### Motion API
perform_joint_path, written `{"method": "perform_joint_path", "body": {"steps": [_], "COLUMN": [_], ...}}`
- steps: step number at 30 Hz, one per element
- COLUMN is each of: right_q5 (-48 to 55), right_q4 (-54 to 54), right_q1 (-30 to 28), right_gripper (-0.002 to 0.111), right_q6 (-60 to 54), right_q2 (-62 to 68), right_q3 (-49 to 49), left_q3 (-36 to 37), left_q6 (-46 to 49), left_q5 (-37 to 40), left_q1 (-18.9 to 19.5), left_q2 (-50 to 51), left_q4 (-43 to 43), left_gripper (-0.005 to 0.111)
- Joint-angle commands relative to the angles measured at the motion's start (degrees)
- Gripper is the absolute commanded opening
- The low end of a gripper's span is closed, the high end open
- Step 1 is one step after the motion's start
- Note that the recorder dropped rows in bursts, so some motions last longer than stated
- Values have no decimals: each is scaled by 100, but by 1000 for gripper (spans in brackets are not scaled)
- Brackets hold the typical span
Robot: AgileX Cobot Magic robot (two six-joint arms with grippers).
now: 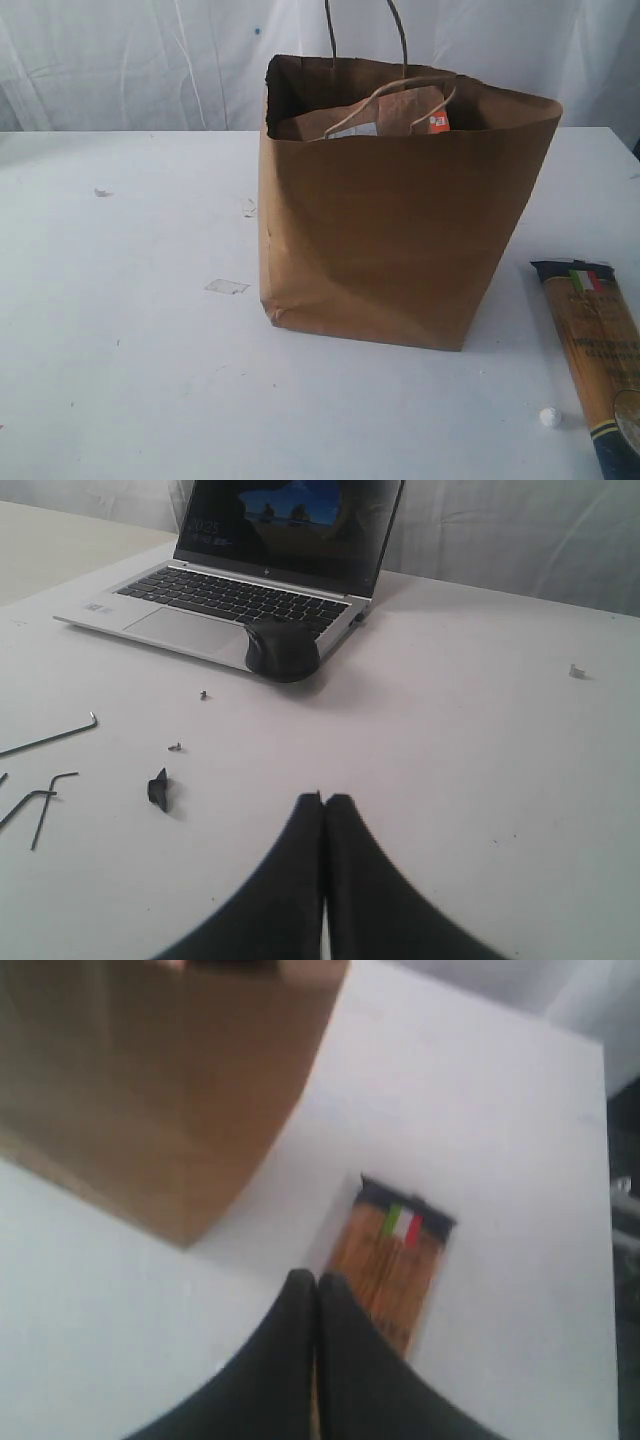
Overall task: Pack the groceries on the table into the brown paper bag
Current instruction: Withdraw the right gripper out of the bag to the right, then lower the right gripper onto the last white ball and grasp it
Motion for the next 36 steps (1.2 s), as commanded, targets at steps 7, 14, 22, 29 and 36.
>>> {"method": "perform_joint_path", "body": {"steps": [7,14,22,29,36], "right_q5": [-319,91,-24,-777,-1245], "right_q4": [1000,1563,1872,1323,-151], "right_q1": [-3,-3,-3,-3,-3], "right_gripper": [0,0,0,19,37], "right_q6": [-458,-703,-1179,-1251,908], "right_q2": [-430,510,2145,3498,4239], "right_q3": [1371,1354,1035,1035,1035], "left_q3": [25,25,25,25,25], "left_q6": [-9,-9,-9,-9,-9], "left_q5": [9,9,9,9,9], "left_q1": [-41,-41,-41,-41,-41], "left_q2": [-22,-22,-22,-22,-22], "left_q4": [92,92,92,92,92], "left_gripper": [0,0,0,0,0]}}
